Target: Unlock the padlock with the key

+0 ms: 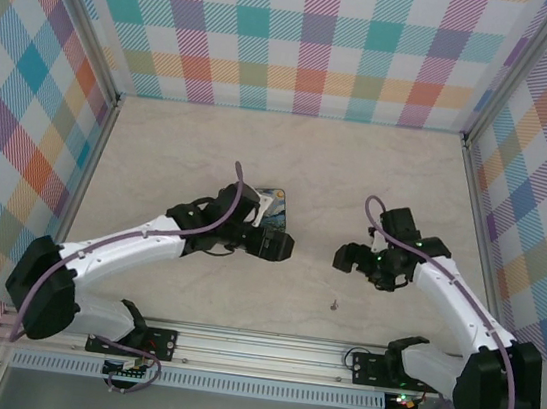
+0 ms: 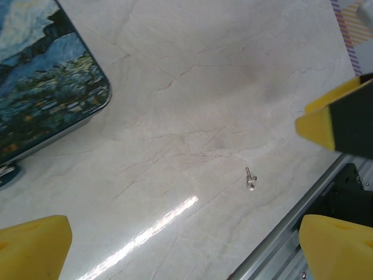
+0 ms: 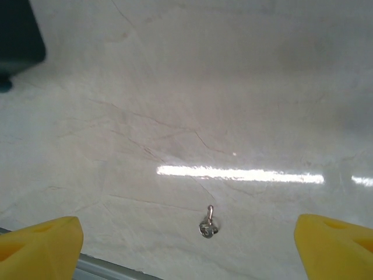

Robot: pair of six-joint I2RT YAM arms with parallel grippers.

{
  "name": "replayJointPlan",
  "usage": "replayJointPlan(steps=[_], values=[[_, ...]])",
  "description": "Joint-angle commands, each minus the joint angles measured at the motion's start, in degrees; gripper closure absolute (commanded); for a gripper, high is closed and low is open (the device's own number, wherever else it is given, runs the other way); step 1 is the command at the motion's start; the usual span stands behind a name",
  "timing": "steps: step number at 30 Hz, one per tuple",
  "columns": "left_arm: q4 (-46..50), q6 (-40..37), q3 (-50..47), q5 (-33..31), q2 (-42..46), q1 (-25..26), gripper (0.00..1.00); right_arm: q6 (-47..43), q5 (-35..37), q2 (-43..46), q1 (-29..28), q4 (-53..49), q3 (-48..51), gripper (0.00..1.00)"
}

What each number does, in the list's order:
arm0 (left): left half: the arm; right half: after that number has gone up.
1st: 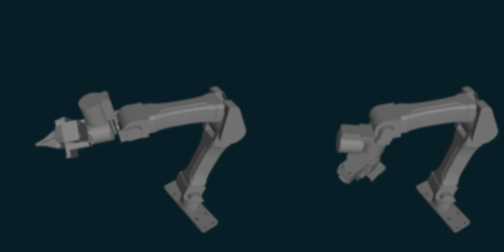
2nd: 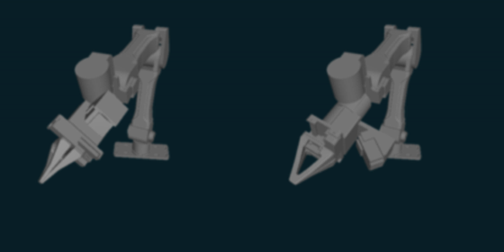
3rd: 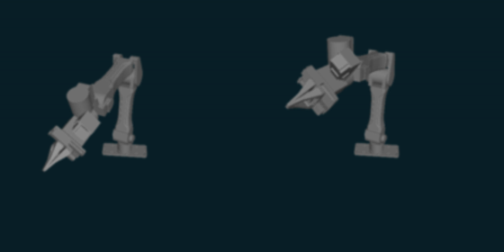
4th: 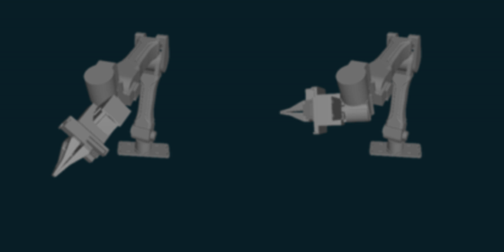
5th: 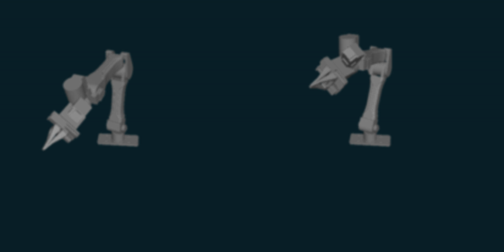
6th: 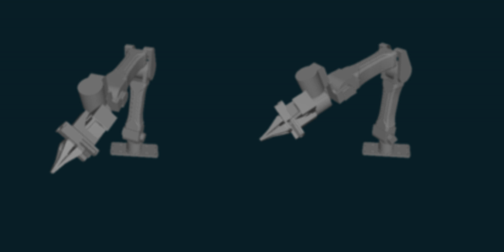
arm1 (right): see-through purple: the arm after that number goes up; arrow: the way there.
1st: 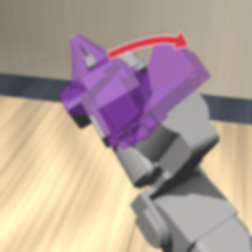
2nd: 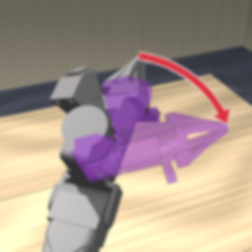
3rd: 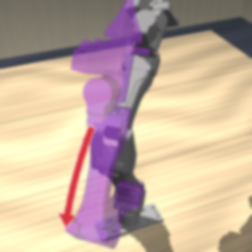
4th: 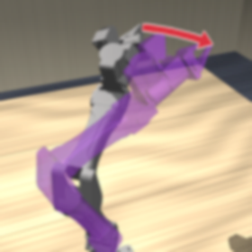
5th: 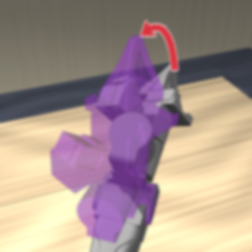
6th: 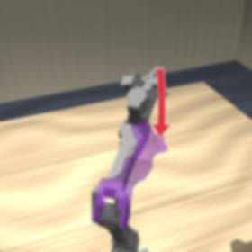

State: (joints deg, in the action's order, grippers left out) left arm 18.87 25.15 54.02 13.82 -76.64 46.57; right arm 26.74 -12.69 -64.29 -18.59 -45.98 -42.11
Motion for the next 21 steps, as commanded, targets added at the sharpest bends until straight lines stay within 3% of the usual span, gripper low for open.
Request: replayJointPlan(steps=[1, 12, 21], values=[[-8.4, 3.3, -1.29, 3.84, -3.39, 1.45, 0.0, 4.8, 0.73, -0.78, -2.2, 0.62, 2.03, 0.08], [-12.29, 2.21, 0.6, 0.69, -12.46, 1.39, 0.0, 4.66, 5.27, -0.63, -4.17, -0.05, 1.45, 0.05], [-12.19, 5.75, 2.81, -1.97, -16.34, -2.34, 0.0, 4.85, 6.01, 2.06, -4.18, -1.54, 1.24, 0.04]])
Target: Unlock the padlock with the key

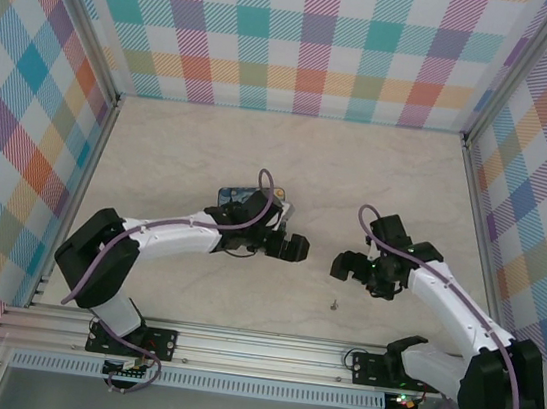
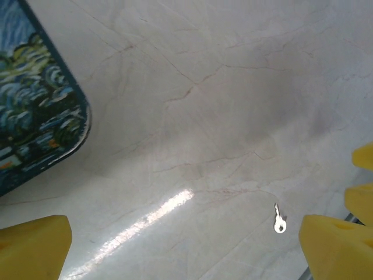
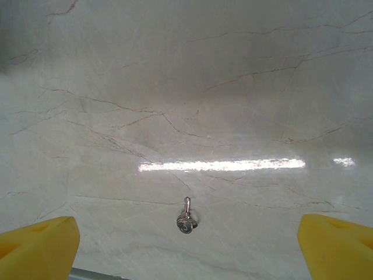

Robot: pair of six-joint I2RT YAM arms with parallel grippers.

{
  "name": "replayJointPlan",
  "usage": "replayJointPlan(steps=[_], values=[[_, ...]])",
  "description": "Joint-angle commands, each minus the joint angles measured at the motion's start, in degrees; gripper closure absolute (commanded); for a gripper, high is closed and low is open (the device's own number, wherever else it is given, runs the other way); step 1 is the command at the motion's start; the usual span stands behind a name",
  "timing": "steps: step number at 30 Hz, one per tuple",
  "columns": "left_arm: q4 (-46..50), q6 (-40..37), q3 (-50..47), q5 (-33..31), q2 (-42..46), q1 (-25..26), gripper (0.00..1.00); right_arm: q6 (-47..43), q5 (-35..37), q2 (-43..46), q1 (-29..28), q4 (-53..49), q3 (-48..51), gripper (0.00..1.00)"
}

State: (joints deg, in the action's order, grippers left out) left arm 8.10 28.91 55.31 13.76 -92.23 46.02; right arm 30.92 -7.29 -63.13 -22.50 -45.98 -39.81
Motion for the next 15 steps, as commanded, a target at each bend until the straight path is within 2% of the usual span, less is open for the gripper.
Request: replayJointPlan(steps=[1, 15], values=[[-1.8, 2.53, 1.69, -1.98, -1.14, -2.23, 0.0, 0.8, 0.53, 0.94, -0.27, -1.25, -0.95, 0.04], [-2.12, 0.35, 10.34, -3.44, -7.96, -7.29, 0.0, 0.61, -0.88, -1.07, -0.44, 1.66, -0.64, 0.03]])
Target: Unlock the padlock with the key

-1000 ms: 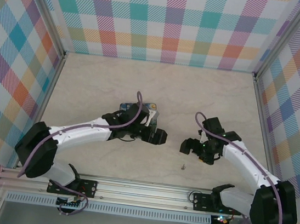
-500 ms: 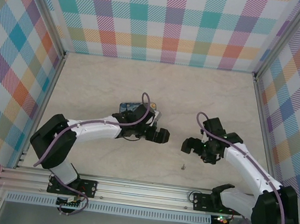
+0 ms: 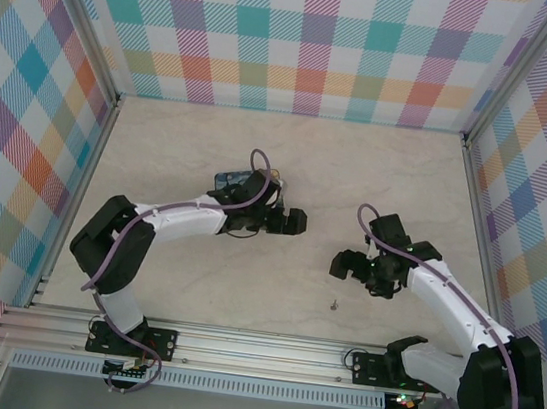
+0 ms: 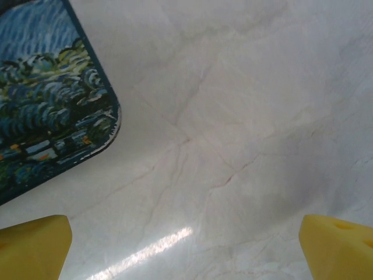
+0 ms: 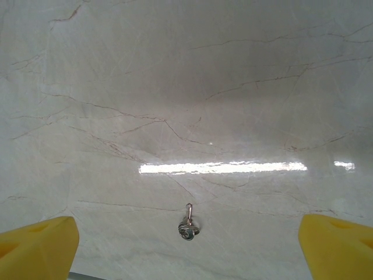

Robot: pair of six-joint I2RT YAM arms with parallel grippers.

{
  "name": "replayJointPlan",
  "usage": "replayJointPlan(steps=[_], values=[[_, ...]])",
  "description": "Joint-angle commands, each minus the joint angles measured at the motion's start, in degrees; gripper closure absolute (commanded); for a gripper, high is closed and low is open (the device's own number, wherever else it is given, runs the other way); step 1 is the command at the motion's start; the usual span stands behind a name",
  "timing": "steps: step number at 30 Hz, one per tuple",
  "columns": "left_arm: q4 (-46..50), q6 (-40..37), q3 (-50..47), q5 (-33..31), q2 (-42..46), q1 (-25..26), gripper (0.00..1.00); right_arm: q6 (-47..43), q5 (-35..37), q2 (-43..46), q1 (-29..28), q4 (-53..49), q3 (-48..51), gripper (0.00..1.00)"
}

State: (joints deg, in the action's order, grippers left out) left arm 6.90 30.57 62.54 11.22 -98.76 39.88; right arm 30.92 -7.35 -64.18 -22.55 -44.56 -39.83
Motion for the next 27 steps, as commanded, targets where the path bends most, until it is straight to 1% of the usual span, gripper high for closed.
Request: replayJointPlan(steps=[1, 3, 6, 12, 15, 19, 22, 27], values=[[-0.87, -1.39, 3.71, -0.82, -1.88, -1.44, 0.0, 0.81, -0.8, 0.1, -0.48, 0.05, -0.6, 0.03], [-0.98, -1.71, 4.88, -0.29, -2.47, -1.98, 0.0, 1.14, -1.1, 0.36, -0.7, -0.33, -0.46, 0.06], [-1.44, -2.52, 5.83, 0.97, -1.43, -2.26, 0.0, 1.68, -1.86, 0.2, -1.38, -1.43, -0.6, 0.06], [-4.18, -3.83, 4.38, 4.5, 5.83, -3.33, 0.0, 3.72, -2.58, -1.09, -4.79, -4.08, 0.05, 0.14], [-4.21, -5.84, 3.27, 2.94, 10.18, -4.06, 0.0, 5.12, -3.17, -1.71, -6.46, -3.47, 1.76, 0.21], [-4.22, -9.06, 1.37, -0.8, 14.63, -4.41, 0.0, 7.38, -4.17, -3.32, -8.59, -2.05, 3.09, 0.29], [-4.03, -9.78, 0.15, -2.91, 16.43, -4.55, 0.0, 8.67, -3.81, -4.97, -10.08, -1.14, 3.1, 0.35], [-3.3, -10.49, -1.23, -4.67, 17.82, -4.72, 0.0, 9.77, -2.89, -8.39, -12.33, 1.07, 2.78, 0.41]])
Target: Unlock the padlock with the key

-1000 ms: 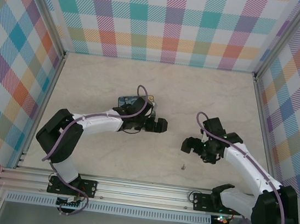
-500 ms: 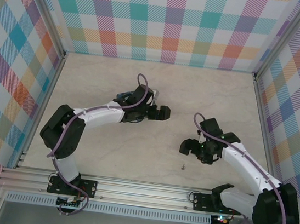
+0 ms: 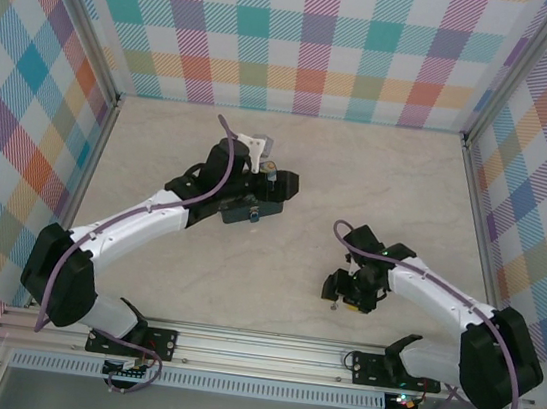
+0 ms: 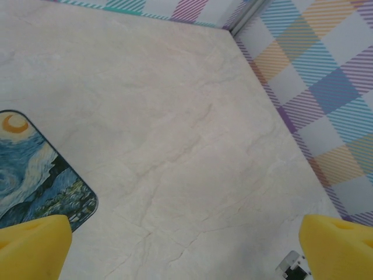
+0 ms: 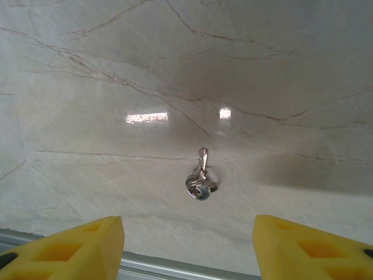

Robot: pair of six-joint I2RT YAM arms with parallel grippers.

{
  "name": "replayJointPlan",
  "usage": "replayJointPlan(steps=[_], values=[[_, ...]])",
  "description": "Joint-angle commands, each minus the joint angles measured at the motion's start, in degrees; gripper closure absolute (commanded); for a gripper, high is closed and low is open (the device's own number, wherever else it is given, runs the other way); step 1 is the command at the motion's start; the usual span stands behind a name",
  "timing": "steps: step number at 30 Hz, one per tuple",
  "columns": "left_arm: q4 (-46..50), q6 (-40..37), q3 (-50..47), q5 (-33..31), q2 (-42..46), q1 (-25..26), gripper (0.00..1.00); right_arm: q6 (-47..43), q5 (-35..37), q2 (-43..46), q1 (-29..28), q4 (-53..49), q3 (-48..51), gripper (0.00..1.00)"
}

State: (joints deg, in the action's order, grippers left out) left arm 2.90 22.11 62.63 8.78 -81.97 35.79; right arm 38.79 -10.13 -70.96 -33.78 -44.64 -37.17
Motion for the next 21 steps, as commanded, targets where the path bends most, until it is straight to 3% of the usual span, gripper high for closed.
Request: replayJointPlan(steps=[1, 21], values=[[0.81, -2.17, -1.52, -2.36, 1.26, -0.59, 0.0, 1.92, 0.16, -2.62, -1.43, 1.51, -0.13, 0.43], [0.89, -1.72, -3.89, -2.8, 2.74, -0.73, 0.0, 1.8, 4.42, -9.99, -4.27, 2.36, -2.3, 0.65]])
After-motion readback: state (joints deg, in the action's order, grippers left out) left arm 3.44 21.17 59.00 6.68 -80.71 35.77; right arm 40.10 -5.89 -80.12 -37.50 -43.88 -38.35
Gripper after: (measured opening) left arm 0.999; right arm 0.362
